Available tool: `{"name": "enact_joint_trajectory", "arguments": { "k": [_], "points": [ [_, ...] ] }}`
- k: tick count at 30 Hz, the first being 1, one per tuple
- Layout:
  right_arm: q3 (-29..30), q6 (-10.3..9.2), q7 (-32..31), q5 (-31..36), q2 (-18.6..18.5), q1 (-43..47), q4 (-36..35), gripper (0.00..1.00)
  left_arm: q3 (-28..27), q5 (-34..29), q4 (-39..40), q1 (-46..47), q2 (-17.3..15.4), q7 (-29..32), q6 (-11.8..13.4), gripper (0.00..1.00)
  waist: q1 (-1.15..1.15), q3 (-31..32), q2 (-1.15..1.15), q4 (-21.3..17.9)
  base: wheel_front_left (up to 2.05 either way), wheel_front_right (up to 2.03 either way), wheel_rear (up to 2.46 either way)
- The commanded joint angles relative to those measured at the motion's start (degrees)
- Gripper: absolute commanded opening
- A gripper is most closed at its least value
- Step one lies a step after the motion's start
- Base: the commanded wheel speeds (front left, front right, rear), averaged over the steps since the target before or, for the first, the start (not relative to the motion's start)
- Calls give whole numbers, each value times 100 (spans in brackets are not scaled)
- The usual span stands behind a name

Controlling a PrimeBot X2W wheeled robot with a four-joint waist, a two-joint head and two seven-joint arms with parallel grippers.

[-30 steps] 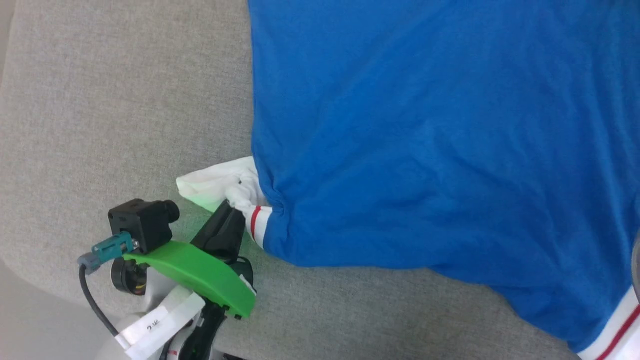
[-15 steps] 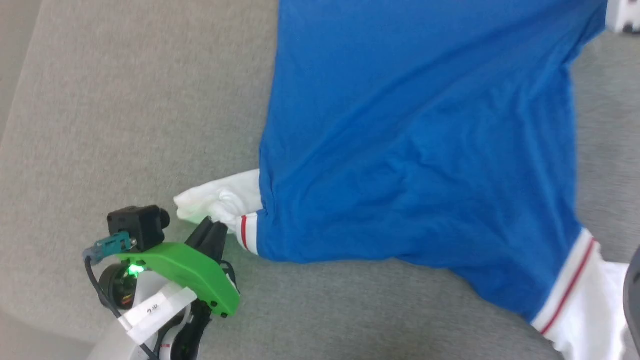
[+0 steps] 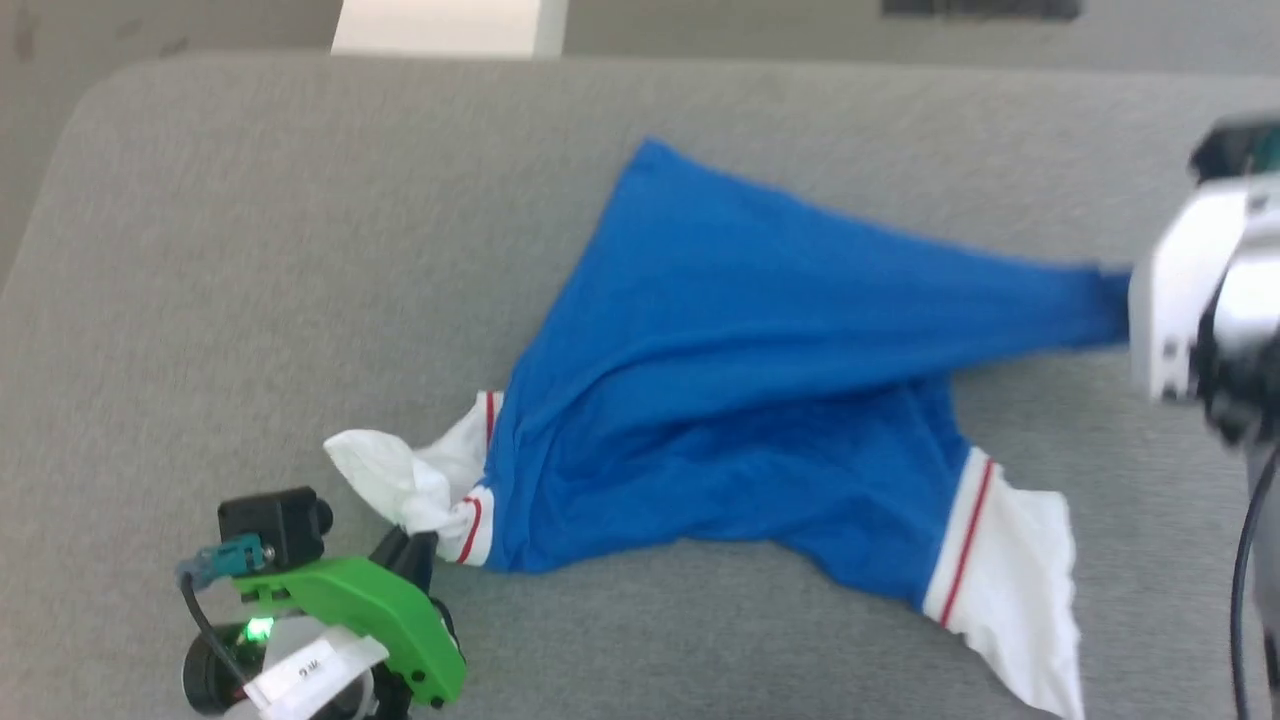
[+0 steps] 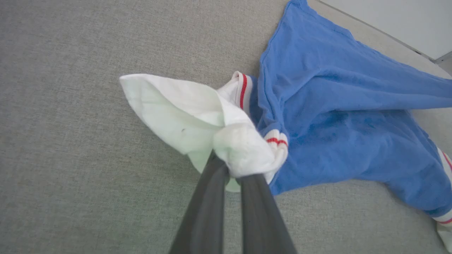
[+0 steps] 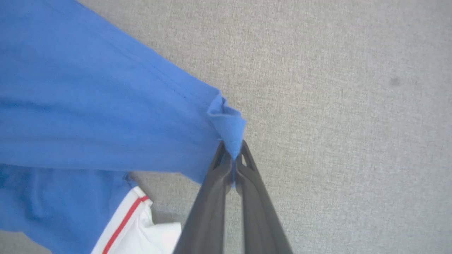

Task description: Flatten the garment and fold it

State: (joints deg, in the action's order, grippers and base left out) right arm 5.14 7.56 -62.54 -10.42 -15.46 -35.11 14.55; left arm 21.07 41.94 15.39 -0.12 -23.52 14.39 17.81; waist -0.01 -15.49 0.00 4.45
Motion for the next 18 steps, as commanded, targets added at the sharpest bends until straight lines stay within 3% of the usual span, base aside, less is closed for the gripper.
{"name": "enact_joint_trajectory", "arguments": {
  "k": [1,7,18],
  "points": [
    [17,-8,-17,-90,-18,312,-139,0,-7,27,31,-88,-44,19,53,0,1,640,0,-513,0,0,0],
    [260,-8,-61,-323,107,1471,-641,0,33,45,103,-256,-38,70,148,0,1,927,0,-588,0,0,0],
    [439,-8,-106,-534,806,3020,-879,0,119,62,141,-370,-21,118,197,0,1,1042,0,-502,0,0,0]
  ]
}}
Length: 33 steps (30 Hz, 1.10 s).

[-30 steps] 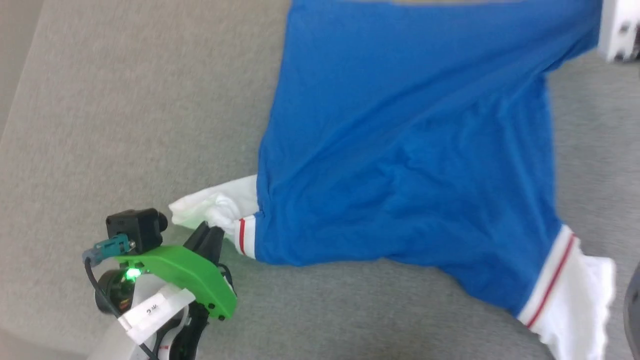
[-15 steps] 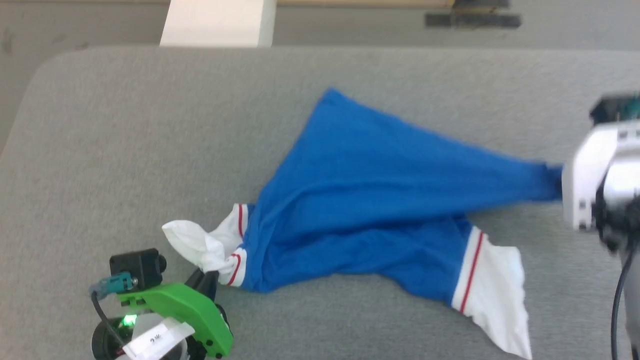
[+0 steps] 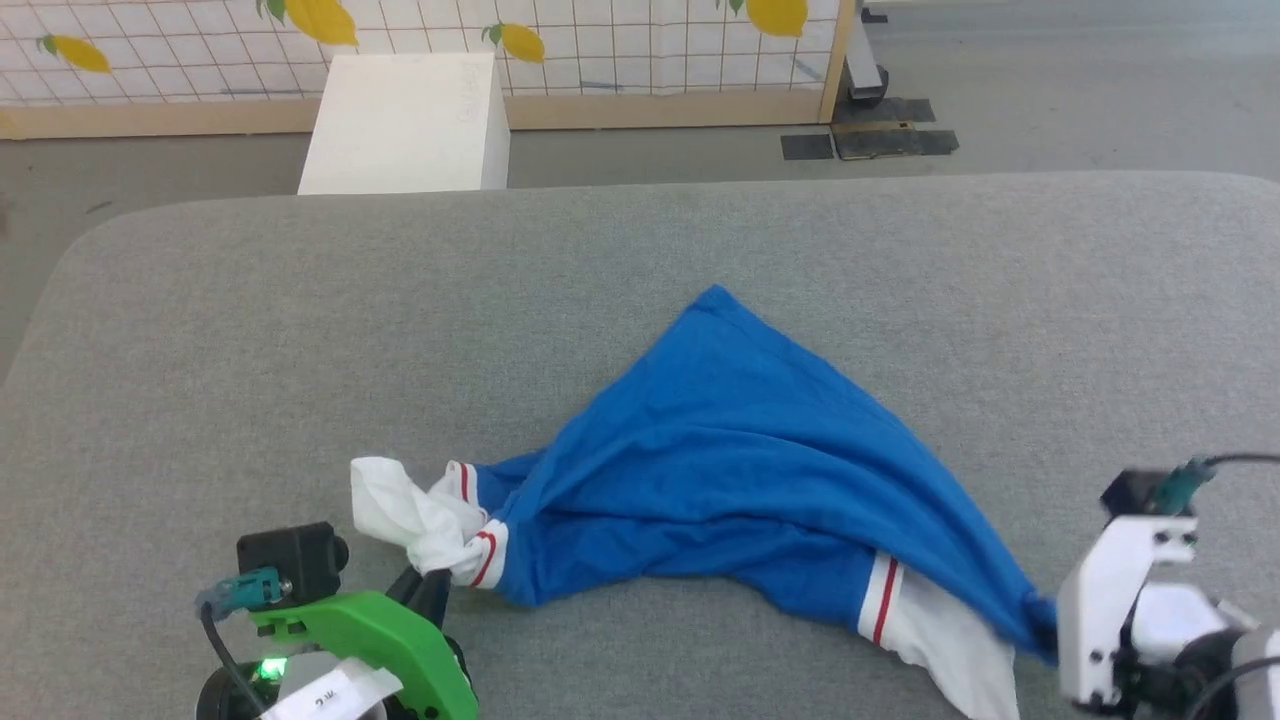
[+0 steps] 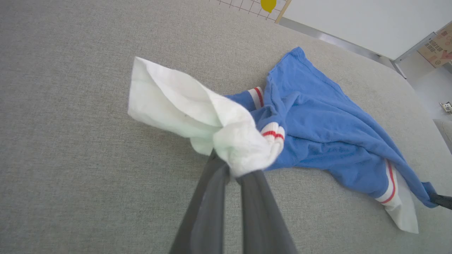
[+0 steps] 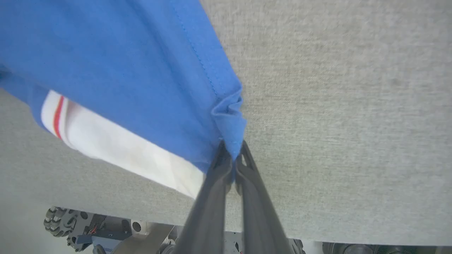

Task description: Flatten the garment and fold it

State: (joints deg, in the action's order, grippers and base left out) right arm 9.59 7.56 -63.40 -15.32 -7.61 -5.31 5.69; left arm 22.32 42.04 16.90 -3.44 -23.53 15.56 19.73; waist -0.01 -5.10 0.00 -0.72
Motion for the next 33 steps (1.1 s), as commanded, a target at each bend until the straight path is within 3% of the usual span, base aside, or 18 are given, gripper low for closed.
{"name": "enact_joint_trajectory", "arguments": {
  "k": [1,6,7,8,13,26,33],
  "points": [
    [-26,-8,-52,-51,68,142,47,0,2,56,-21,-34,-17,4,2,0,1,11,0,30,0,0,0],
    [-24,-8,4,-53,182,328,129,0,-6,76,-48,-66,-16,-7,15,0,1,46,0,38,0,0,0],
    [-34,-8,34,-50,185,333,133,19,-11,80,-53,-77,-18,-11,20,0,1,57,0,32,0,0,0],
    [-29,-8,123,-56,176,320,112,100,-15,86,-58,-89,-17,-16,25,0,1,68,0,24,0,0,0],
    [121,-8,739,-166,155,122,-19,100,-34,113,-69,-128,-18,-31,39,0,1,107,0,-28,0,0,0],
    [145,-8,3308,-712,-51,-577,-238,100,-34,126,-66,-175,-39,-44,67,0,1,250,0,-83,0,0,0],
    [-224,-8,3690,-673,-130,-1028,128,100,-36,110,3,-82,-62,-49,41,0,1,28,0,97,0,0,0]
  ]
}}
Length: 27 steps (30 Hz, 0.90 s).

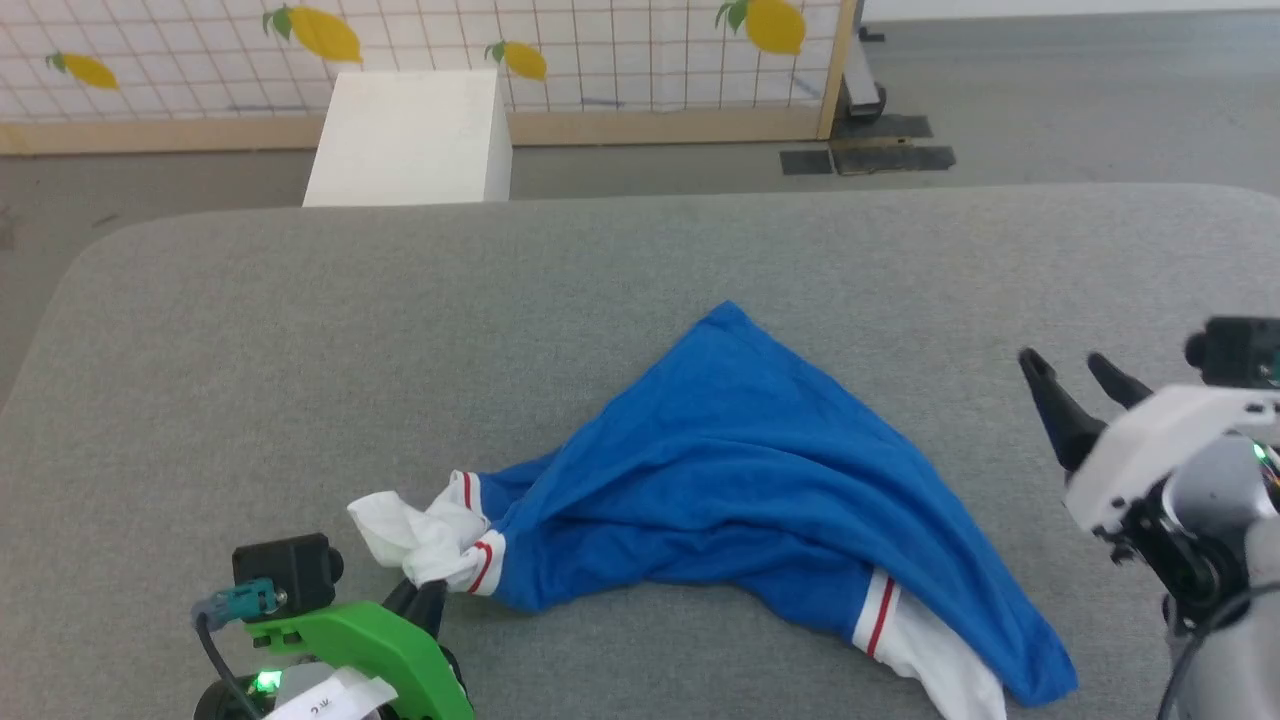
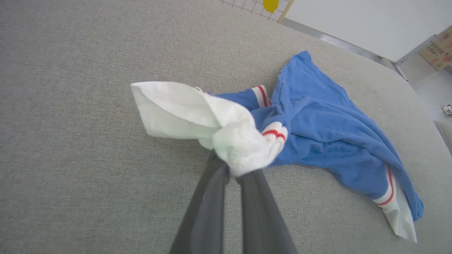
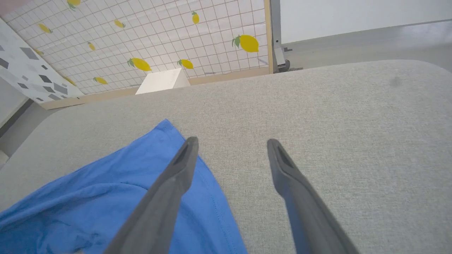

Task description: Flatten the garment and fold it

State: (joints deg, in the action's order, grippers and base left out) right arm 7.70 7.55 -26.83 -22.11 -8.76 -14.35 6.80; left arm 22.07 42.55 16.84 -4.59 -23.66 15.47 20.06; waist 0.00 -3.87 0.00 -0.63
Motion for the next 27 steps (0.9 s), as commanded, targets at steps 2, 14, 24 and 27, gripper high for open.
{"name": "enact_joint_trajectory", "arguments": {
  "k": [2,14,24,27],
  "points": [
    [-173,-6,30,66,-13,-350,159,100,5,54,28,80,-46,-34,-9,0,0,-208,0,173,0,0,0],
    [-1251,-6,-850,697,-132,-2325,1320,100,118,28,2,616,54,-82,-263,0,0,-1126,0,979,0,0,0],
    [-2371,-6,-2653,1215,-328,-3635,2261,100,226,77,-244,1050,235,-234,-573,0,0,-1855,0,1388,0,0,0],
    [-2606,-6,-2990,1296,-314,-3883,2417,100,247,81,-307,1139,272,-272,-631,0,0,-2027,0,1423,0,0,0]
  ]
}}
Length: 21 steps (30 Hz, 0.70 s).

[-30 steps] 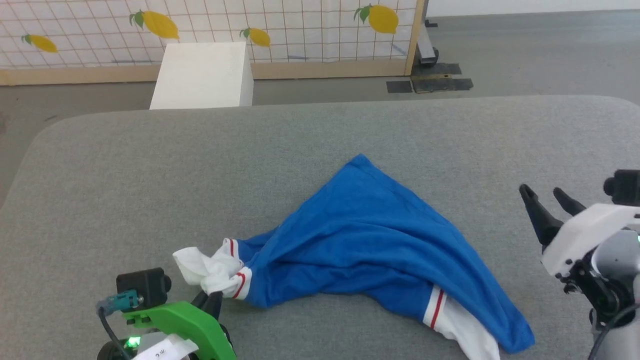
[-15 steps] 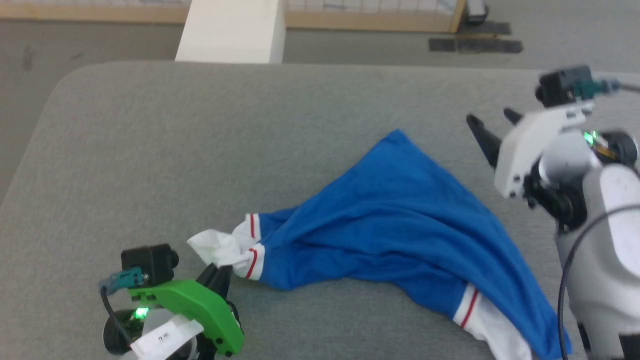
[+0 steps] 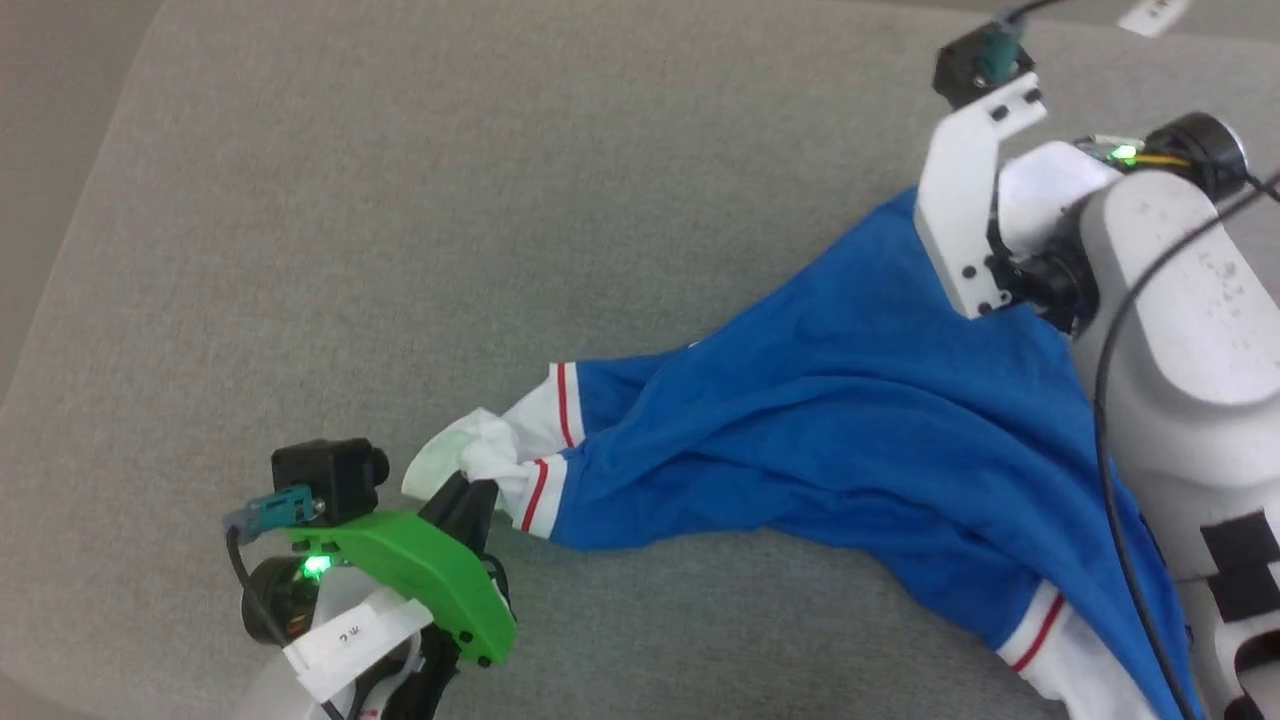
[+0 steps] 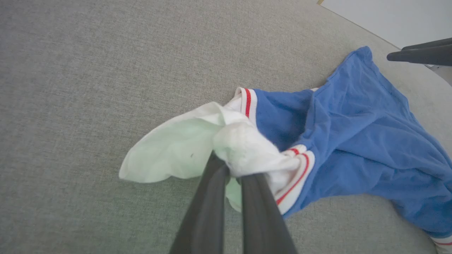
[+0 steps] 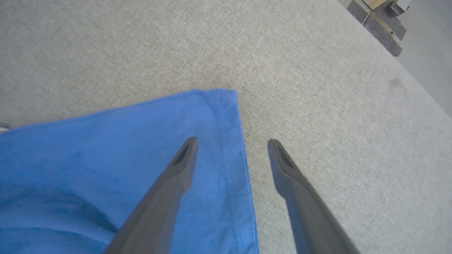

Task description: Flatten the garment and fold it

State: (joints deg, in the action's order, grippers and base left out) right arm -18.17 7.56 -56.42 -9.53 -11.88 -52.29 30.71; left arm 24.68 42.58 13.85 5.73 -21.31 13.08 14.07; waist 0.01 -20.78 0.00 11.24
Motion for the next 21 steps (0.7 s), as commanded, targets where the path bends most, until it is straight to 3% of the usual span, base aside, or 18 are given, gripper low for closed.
{"name": "enact_joint_trajectory", "arguments": {
  "k": [1,13,14,15,21],
  "points": [
    [-98,-8,-127,72,6,-173,76,100,-8,79,-28,144,51,-50,-56,0,-1,-401,0,253,0,0,0],
    [-909,-8,-1103,4,25,-494,558,100,32,110,-271,353,162,-201,-198,0,-1,-794,0,333,0,0,0],
    [-902,-8,-1123,-37,25,-498,558,38,30,111,-283,358,163,-205,-199,0,-1,-793,0,330,0,0,0],
    [-876,-8,-1130,-83,24,-499,551,0,27,114,-297,364,162,-210,-202,0,-1,-782,0,325,0,0,0],
    [-584,-8,-949,-142,10,-488,434,0,-13,125,-343,346,119,-219,-176,0,-1,-612,0,237,0,0,0]
  ]
}}
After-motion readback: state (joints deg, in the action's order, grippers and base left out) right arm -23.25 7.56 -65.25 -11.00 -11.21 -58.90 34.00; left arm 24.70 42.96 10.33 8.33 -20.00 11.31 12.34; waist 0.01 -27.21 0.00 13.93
